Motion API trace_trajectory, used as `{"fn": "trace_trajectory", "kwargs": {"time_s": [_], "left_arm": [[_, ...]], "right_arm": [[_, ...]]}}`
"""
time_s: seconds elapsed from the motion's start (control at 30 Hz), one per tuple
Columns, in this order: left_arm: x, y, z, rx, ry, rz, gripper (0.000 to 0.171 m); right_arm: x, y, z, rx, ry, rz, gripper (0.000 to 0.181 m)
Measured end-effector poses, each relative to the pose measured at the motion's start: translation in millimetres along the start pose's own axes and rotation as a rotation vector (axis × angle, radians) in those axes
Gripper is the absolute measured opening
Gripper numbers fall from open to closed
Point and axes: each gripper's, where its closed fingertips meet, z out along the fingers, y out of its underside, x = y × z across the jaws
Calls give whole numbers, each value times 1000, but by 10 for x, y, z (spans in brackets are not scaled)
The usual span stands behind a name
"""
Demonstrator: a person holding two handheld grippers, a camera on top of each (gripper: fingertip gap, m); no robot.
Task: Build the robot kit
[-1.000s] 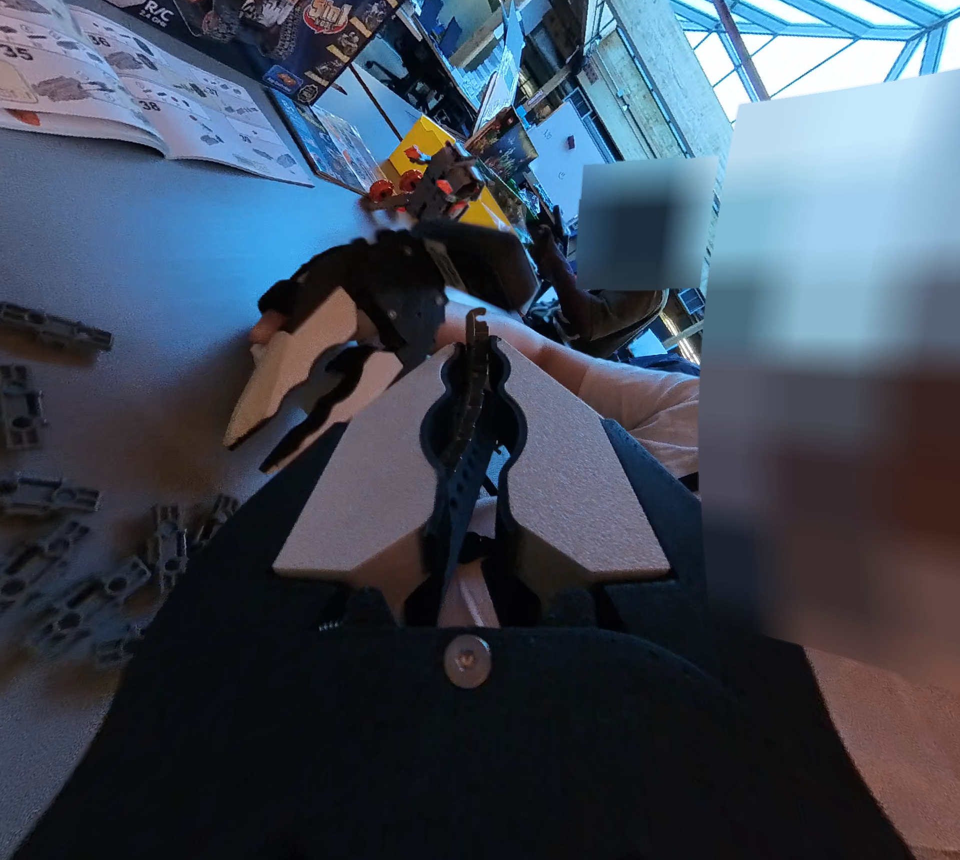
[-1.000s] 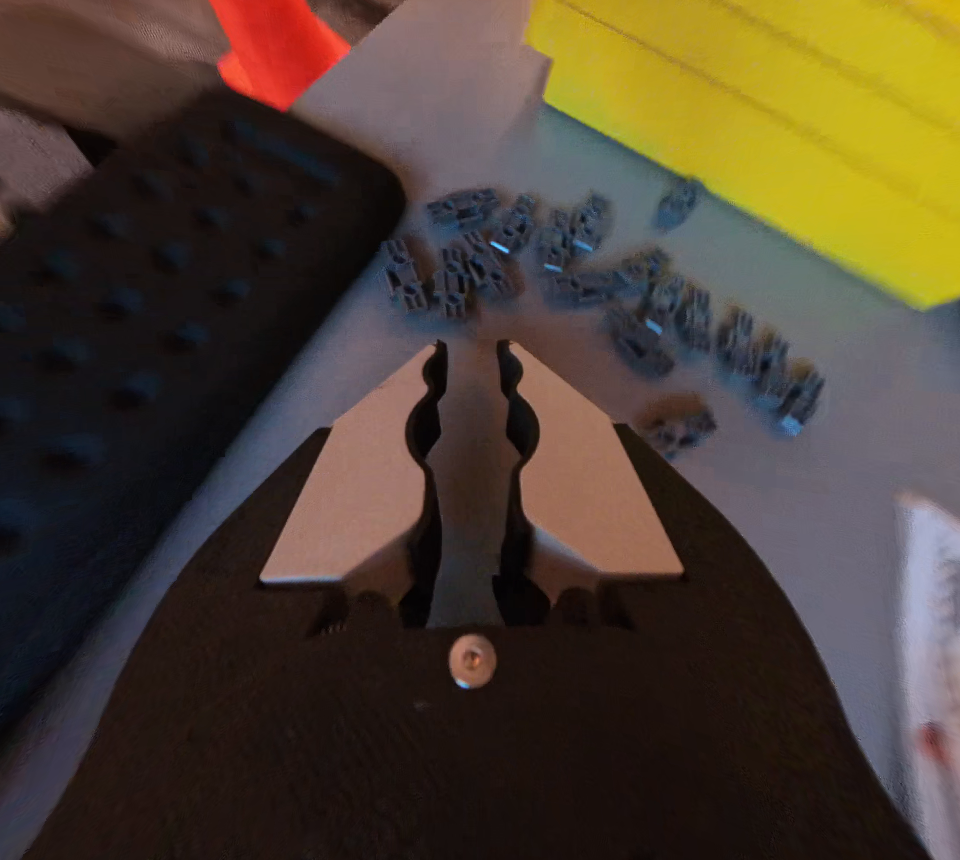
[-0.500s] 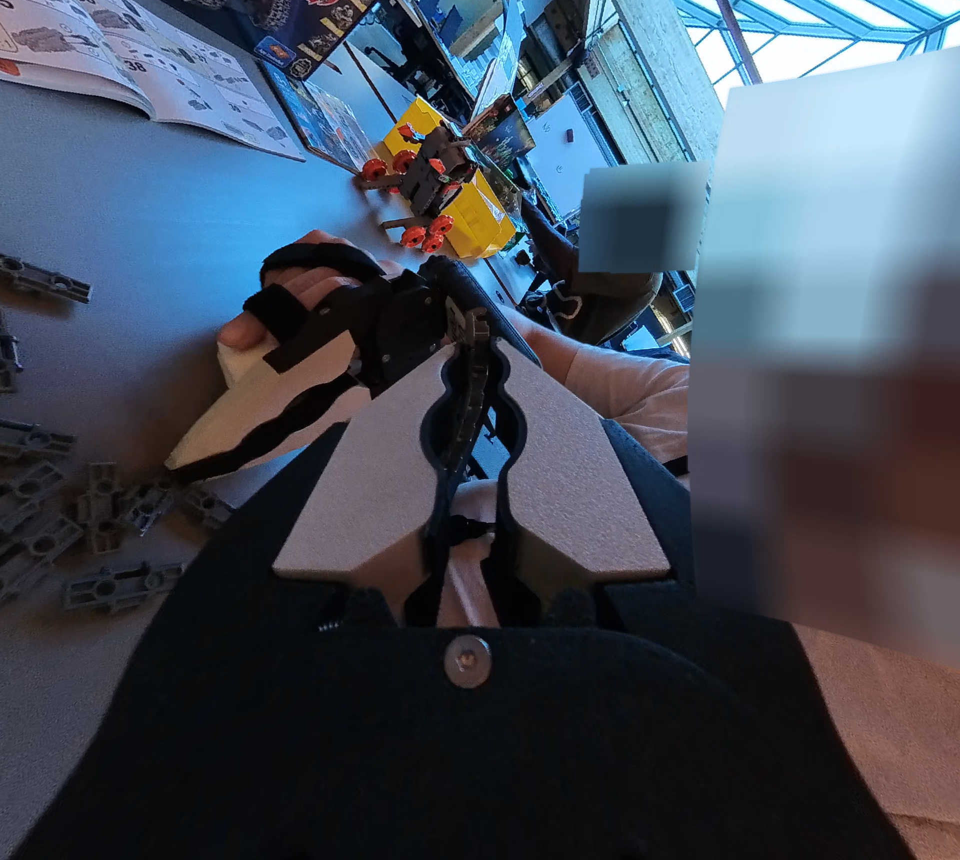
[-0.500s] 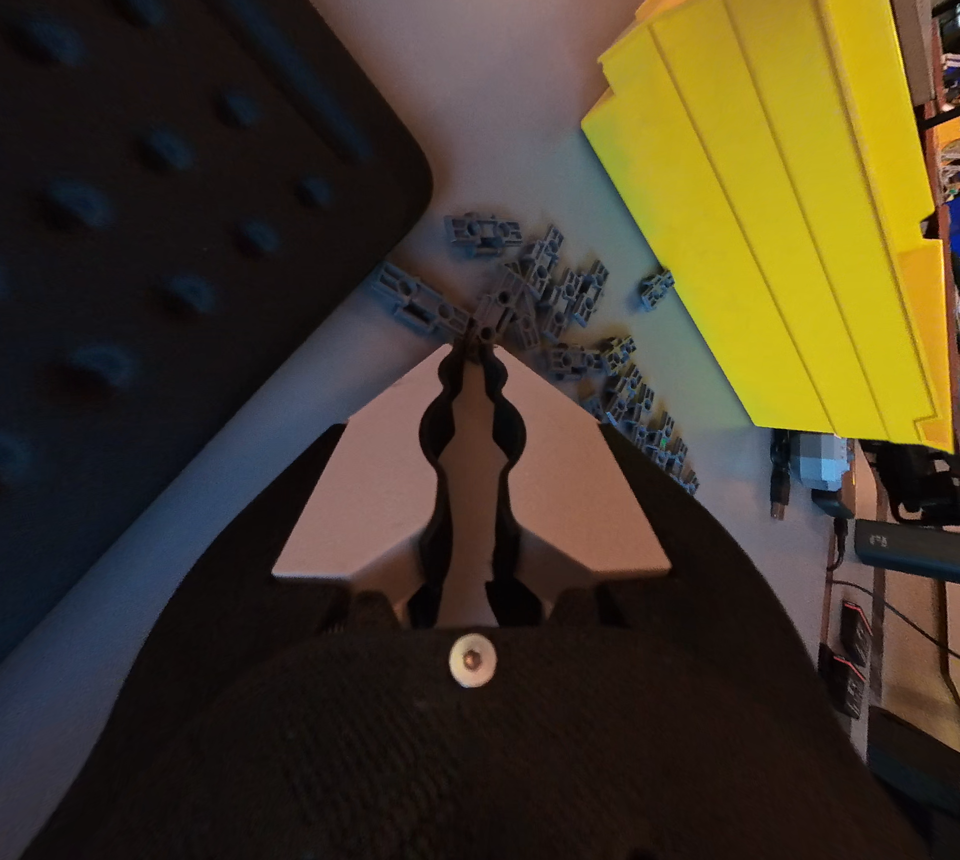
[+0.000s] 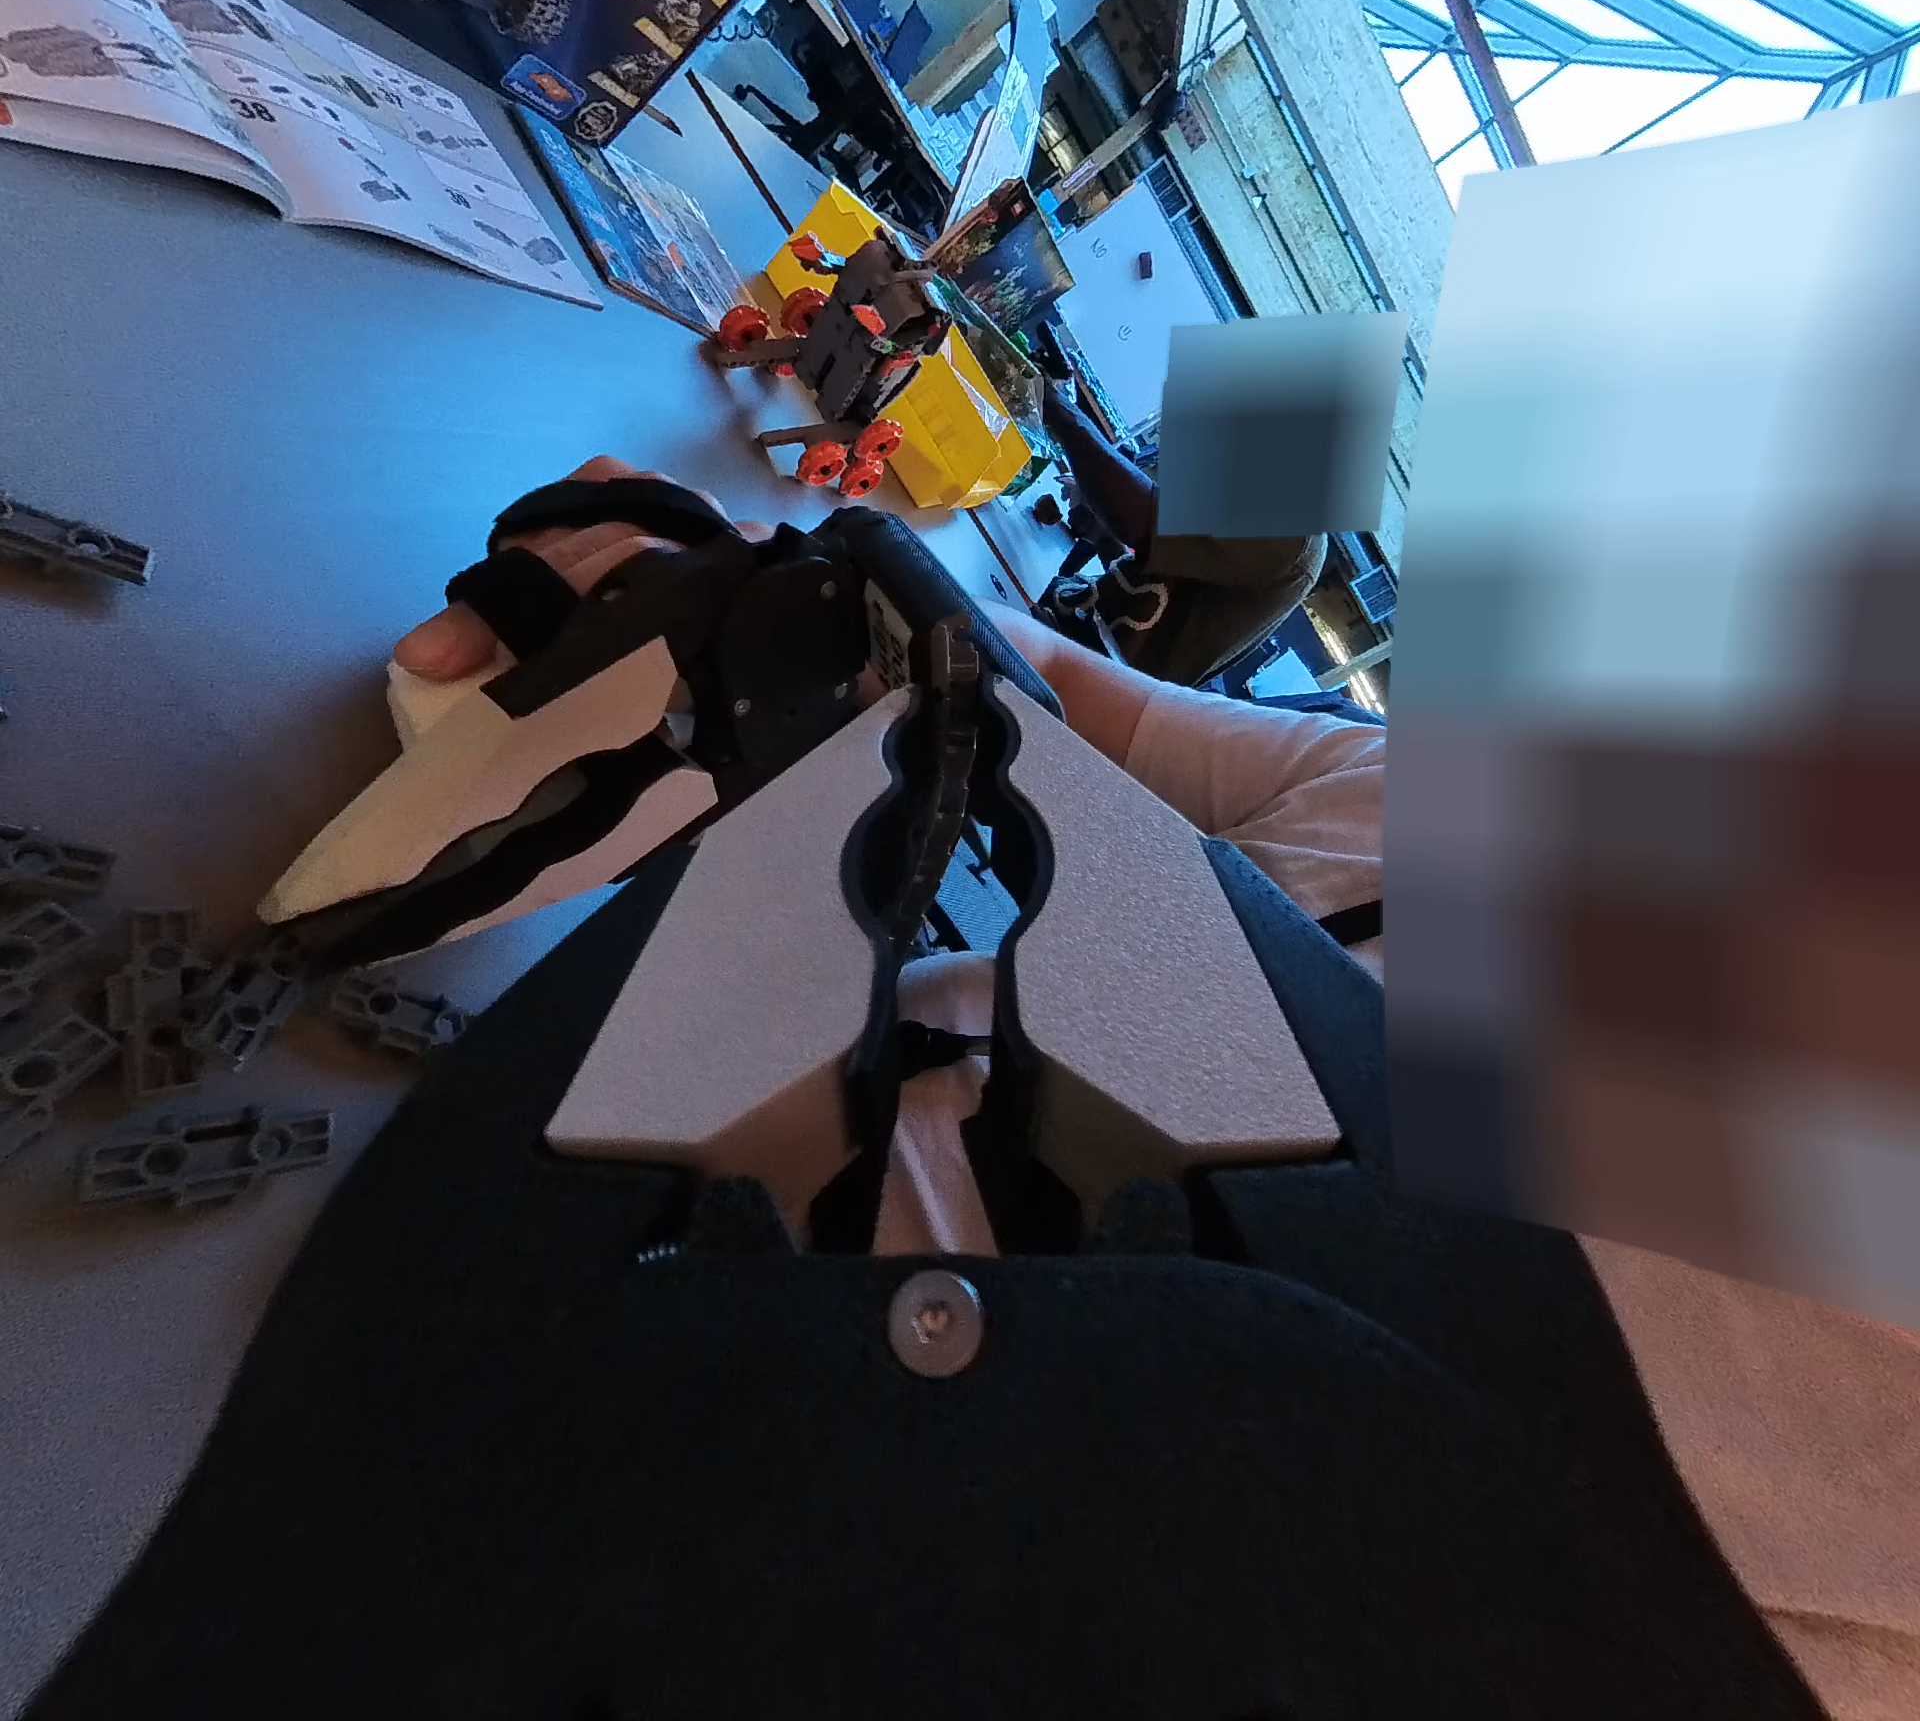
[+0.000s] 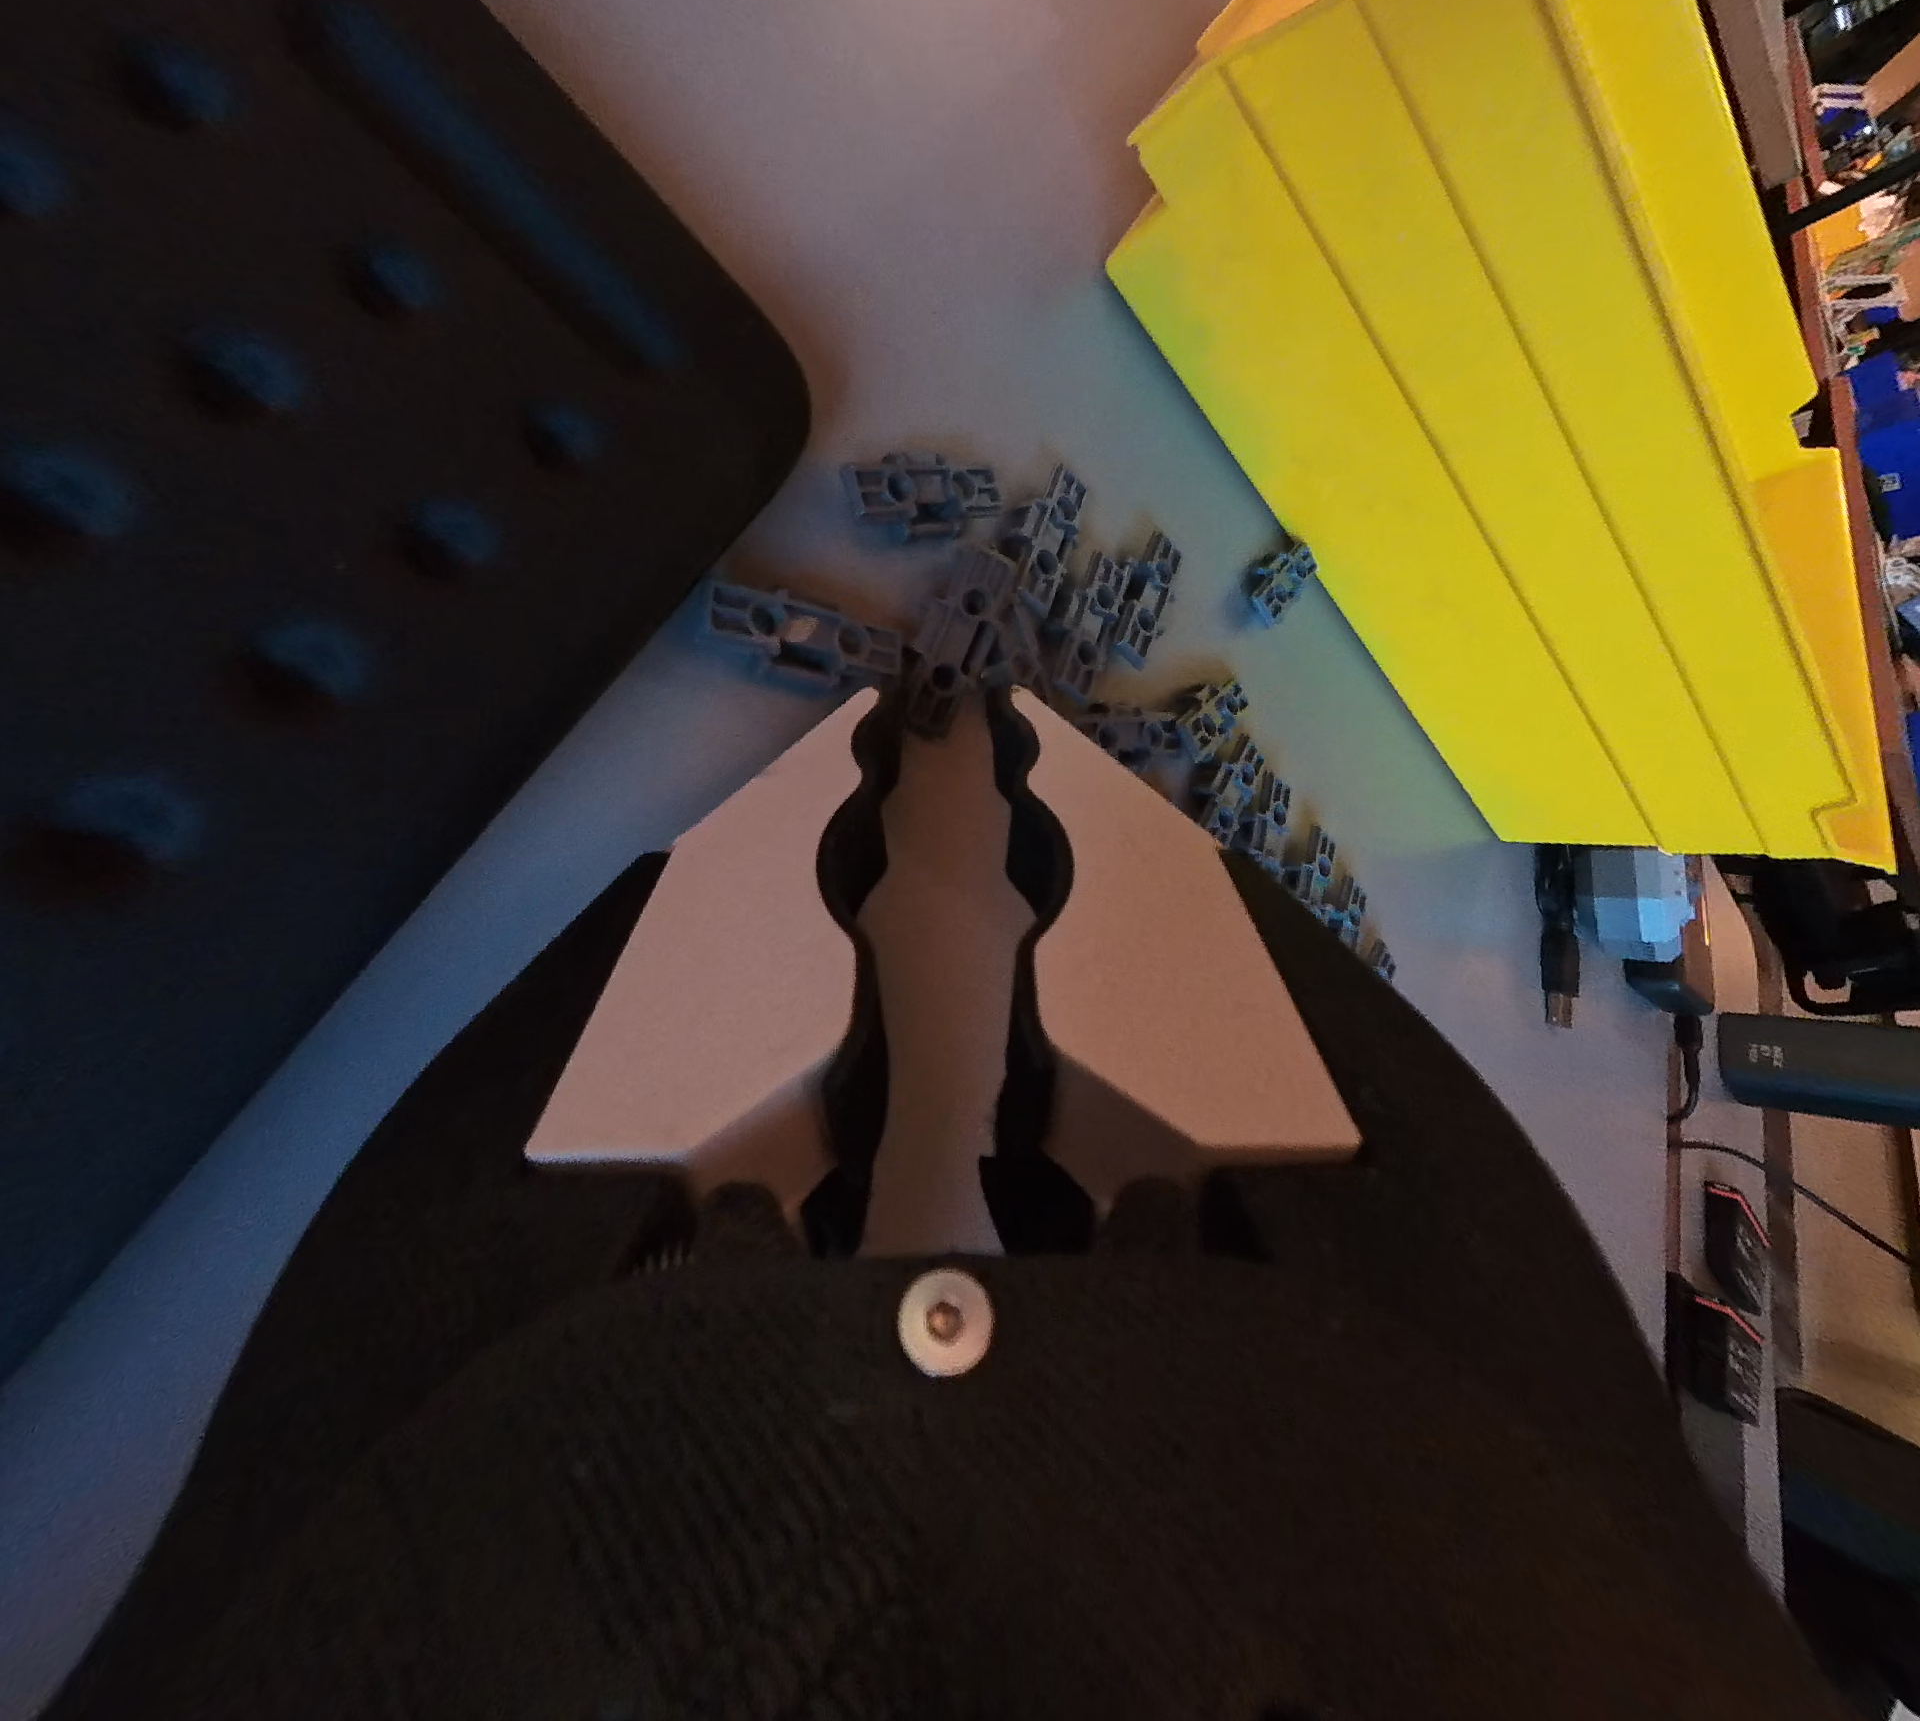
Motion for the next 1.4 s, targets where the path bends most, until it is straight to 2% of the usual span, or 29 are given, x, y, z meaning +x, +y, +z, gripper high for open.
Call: {"fn": "trace_trajectory", "kwargs": {"time_s": [0.2, 0.37, 0.73, 0.8, 0.97, 1.03, 1.1, 1.27, 1.4], "left_arm": [[-27, 8, -2, -2, 10, -14, 6], [-28, 22, -39, -7, 10, -11, 6], [-45, -12, -135, 17, 12, -18, 6], [-50, -6, -134, 15, 11, -21, 6], [-58, 34, -107, 2, 18, -31, 6], [-63, 41, -91, -4, 24, -39, 6], [-63, 29, -83, -3, 27, -40, 6], [-59, 24, -79, -10, 28, -39, 6], [-57, 38, -69, -18, 27, -40, 6]], "right_arm": [[45, -6, 51, 4, -36, 86, 16], [238, -173, -111, 106, 66, 93, 9], [5, -21, 79, 68, -169, 354, 19], [12, 28, 84, 43, -197, 411, 9], [8, 136, -43, 48, -193, 447, 10], [39, 145, -75, 57, -164, 448, 22], [31, 119, -109, 75, -150, 404, 21], [27, 152, -106, 20, -12, 72, 15], [78, 142, -84, -3, 71, -129, 18]]}}
